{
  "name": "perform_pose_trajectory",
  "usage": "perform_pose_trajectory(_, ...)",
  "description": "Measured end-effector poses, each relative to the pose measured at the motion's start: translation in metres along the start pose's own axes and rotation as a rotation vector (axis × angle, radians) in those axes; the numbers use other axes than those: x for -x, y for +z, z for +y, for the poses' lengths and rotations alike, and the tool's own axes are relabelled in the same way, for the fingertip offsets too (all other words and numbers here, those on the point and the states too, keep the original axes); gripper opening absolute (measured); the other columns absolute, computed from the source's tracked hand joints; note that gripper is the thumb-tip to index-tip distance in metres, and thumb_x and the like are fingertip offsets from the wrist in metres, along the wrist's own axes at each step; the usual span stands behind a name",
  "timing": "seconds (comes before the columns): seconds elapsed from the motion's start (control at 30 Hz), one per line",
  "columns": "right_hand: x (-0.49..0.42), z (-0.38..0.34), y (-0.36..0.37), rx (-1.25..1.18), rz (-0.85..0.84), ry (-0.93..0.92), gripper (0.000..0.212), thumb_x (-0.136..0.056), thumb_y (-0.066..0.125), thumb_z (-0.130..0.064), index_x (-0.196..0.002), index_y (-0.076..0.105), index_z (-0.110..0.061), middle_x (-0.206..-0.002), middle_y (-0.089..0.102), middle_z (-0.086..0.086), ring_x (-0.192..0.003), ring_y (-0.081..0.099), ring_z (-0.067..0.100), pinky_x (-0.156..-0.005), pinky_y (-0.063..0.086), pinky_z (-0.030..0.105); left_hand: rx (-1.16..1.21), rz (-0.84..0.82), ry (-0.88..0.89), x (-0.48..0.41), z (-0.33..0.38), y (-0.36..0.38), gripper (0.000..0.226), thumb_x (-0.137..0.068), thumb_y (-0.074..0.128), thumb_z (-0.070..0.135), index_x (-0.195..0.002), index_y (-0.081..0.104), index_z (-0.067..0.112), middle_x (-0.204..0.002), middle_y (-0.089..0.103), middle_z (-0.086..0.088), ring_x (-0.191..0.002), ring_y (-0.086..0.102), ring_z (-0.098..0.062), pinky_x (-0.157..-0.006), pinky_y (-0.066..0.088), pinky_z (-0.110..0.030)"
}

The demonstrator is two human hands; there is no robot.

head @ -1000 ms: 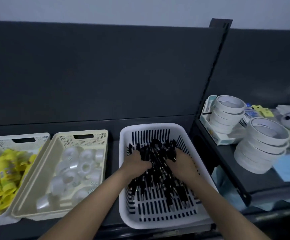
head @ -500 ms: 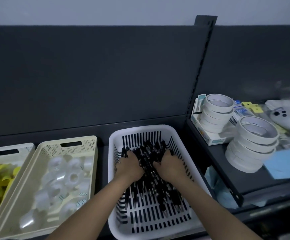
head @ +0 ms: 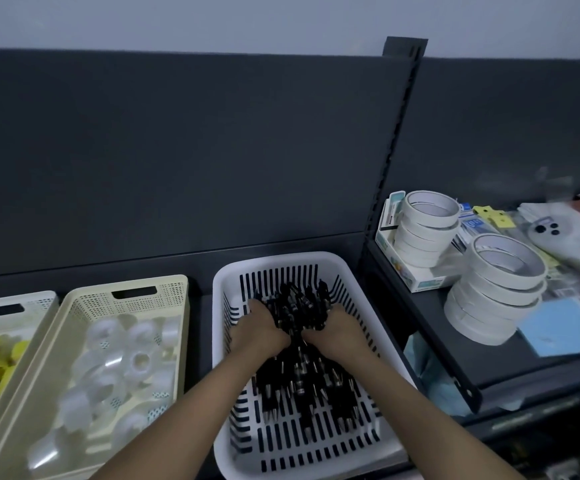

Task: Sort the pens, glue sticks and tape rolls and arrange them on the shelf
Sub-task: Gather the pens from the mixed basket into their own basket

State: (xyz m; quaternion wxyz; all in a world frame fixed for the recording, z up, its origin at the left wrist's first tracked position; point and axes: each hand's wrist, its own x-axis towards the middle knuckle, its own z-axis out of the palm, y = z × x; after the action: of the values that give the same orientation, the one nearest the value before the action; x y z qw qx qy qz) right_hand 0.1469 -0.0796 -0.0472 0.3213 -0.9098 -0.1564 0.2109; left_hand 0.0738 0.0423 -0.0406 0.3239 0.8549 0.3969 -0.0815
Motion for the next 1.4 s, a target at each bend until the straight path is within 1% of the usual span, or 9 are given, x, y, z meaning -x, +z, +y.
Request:
perform_pose_trajectory(0.13, 0.002, -0.001, 0.002, -0.129, -0.027, 0.056, 0.056, -0.076, 0.076, -0.021, -0.122, 0.05, -0.004, -0.113, 0.063, 0.01, -0.102, 0.062, 0.022, -0.087, 0.054, 0.033, 0.133, 0.02, 0.025, -0.001, -0.006, 0.003, 0.047, -0.075, 0.07, 0.02, -0.111, 0.042, 0.008, -0.101, 0.061, -0.008, -0.094, 0.061, -0.024, -0.082, 0.054, -0.035)
perform_pose_trajectory(0.27, 0.003, -0.003, 0.002, -0.231, -0.058, 0.09, 0.041, -0.081, 0.07, -0.01, -0.117, 0.053, -0.003, -0.111, 0.063, 0.014, -0.1, 0.062, 0.025, -0.087, 0.054, 0.035, 0.189, 0.016, 0.037, -0.001, -0.011, 0.005, 0.042, -0.075, 0.072, 0.02, -0.103, 0.042, 0.009, -0.095, 0.059, -0.007, -0.087, 0.061, -0.022, -0.07, 0.052, -0.029)
perform_pose_trajectory(0.4, 0.005, -0.003, -0.005, -0.143, -0.047, 0.085, 0.008, -0.087, 0.059, -0.005, -0.09, 0.052, -0.007, -0.092, 0.06, 0.009, -0.082, 0.06, 0.021, -0.074, 0.054, 0.031, 0.296, -0.033, 0.023, -0.004, -0.013, 0.007, 0.053, -0.077, 0.073, 0.018, -0.113, 0.035, 0.006, -0.101, 0.058, -0.008, -0.086, 0.059, -0.02, -0.064, 0.048, -0.026)
perform_pose_trajectory(0.5, 0.007, 0.001, -0.006, -0.125, -0.053, 0.069, 0.024, -0.087, 0.058, -0.005, -0.072, 0.043, -0.016, -0.076, 0.052, 0.002, -0.069, 0.053, 0.015, -0.068, 0.052, 0.03, 0.48, -0.05, -0.004, -0.004, -0.016, 0.008, 0.042, -0.075, 0.074, 0.011, -0.104, 0.044, 0.003, -0.088, 0.06, -0.008, -0.072, 0.06, -0.015, -0.049, 0.045, -0.02)
perform_pose_trajectory(0.7, 0.012, -0.003, -0.014, -0.235, 0.004, 0.048, 0.021, -0.083, 0.066, -0.01, -0.092, 0.047, -0.013, -0.089, 0.058, 0.005, -0.077, 0.057, 0.018, -0.06, 0.049, 0.028, 0.573, 0.048, -0.01, -0.002, -0.018, 0.002, 0.025, -0.071, 0.068, 0.005, -0.092, 0.062, -0.008, -0.076, 0.065, -0.013, -0.065, 0.063, -0.022, -0.053, 0.048, -0.023)
perform_pose_trajectory(0.83, 0.016, -0.012, -0.028, -0.4, 0.038, -0.02, 0.018, -0.083, 0.064, -0.005, -0.08, 0.052, -0.018, -0.08, 0.062, 0.003, -0.069, 0.061, 0.014, -0.057, 0.052, 0.026, 0.67, 0.047, 0.065, 0.005, -0.012, -0.01, 0.022, -0.075, 0.066, 0.004, -0.094, 0.061, -0.005, -0.081, 0.066, -0.015, -0.075, 0.065, -0.027, -0.064, 0.053, -0.033)
perform_pose_trajectory(0.97, 0.021, -0.027, -0.04, -0.6, -0.081, -0.103, 0.019, -0.085, 0.061, -0.001, -0.078, 0.064, -0.019, -0.072, 0.07, -0.002, -0.061, 0.068, 0.009, -0.049, 0.052, 0.019, 0.754, 0.035, 0.225, 0.02, -0.007, -0.029, 0.006, -0.078, 0.062, 0.002, -0.078, 0.067, 0.006, -0.071, 0.069, -0.007, -0.066, 0.067, -0.017, -0.056, 0.053, -0.023)
perform_pose_trajectory(1.13, 0.025, -0.055, -0.03, -0.622, -0.203, -0.179, 0.016, -0.087, 0.057, -0.001, -0.094, 0.068, -0.011, -0.087, 0.074, 0.008, -0.079, 0.072, 0.022, -0.073, 0.06, 0.038, 0.904, 0.113, 0.263, 0.041, -0.013, -0.058, 0.022, -0.077, 0.062, -0.002, -0.069, 0.067, 0.017, -0.067, 0.071, -0.001, -0.064, 0.07, -0.015, -0.053, 0.054, -0.026)
perform_pose_trajectory(1.4, 0.048, -0.126, 0.02, -0.664, -0.359, -0.28, 0.018, -0.083, 0.056, 0.004, -0.09, 0.067, -0.008, -0.073, 0.073, 0.008, -0.067, 0.071, 0.021, -0.057, 0.056, 0.032, 0.983, 0.246, 0.249, 0.068, -0.07, -0.118, 0.012, -0.072, 0.059, -0.005, -0.072, 0.065, 0.006, -0.063, 0.062, -0.005, -0.059, 0.061, -0.018, -0.054, 0.05, -0.027)
